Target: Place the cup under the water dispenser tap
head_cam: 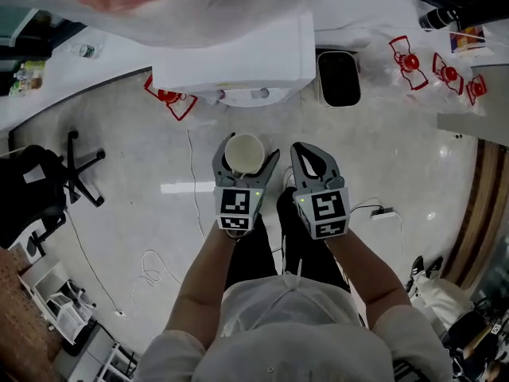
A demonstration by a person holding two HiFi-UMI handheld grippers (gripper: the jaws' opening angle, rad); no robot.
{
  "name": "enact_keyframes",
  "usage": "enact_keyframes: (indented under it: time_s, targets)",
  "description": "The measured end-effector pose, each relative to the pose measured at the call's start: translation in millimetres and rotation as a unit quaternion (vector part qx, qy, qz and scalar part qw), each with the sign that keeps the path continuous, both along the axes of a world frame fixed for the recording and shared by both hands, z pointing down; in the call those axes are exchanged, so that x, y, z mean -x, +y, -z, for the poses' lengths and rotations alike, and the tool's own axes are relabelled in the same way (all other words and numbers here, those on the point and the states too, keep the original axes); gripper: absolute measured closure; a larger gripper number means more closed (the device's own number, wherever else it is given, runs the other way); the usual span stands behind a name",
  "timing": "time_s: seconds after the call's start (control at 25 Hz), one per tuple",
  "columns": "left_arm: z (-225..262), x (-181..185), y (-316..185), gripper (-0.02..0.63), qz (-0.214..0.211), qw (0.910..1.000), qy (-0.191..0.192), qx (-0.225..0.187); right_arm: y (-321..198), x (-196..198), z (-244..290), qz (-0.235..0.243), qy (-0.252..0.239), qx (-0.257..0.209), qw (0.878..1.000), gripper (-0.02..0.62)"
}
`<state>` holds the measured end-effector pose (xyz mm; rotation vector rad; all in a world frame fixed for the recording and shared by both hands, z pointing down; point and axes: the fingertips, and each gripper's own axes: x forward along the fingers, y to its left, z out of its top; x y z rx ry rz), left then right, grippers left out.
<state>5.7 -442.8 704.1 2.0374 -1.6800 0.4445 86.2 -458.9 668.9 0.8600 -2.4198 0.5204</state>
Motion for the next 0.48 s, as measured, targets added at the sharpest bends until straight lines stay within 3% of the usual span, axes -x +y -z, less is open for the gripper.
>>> enact_keyframes:
  time_s: [0.24, 0.48]
  targets:
    - [-61, 5, -22, 0.146, 0.028, 0.9993, -0.004, 0.023, -21, 7, -48, 0.019, 0.0, 0.014, 1.0, 0.566]
    - [-128, 9, -45, 0.147, 0.028, 0.9985, -0.022, 0.041, -30, 12, -90, 0.016, -0.011, 0.03, 0.999, 0.566]
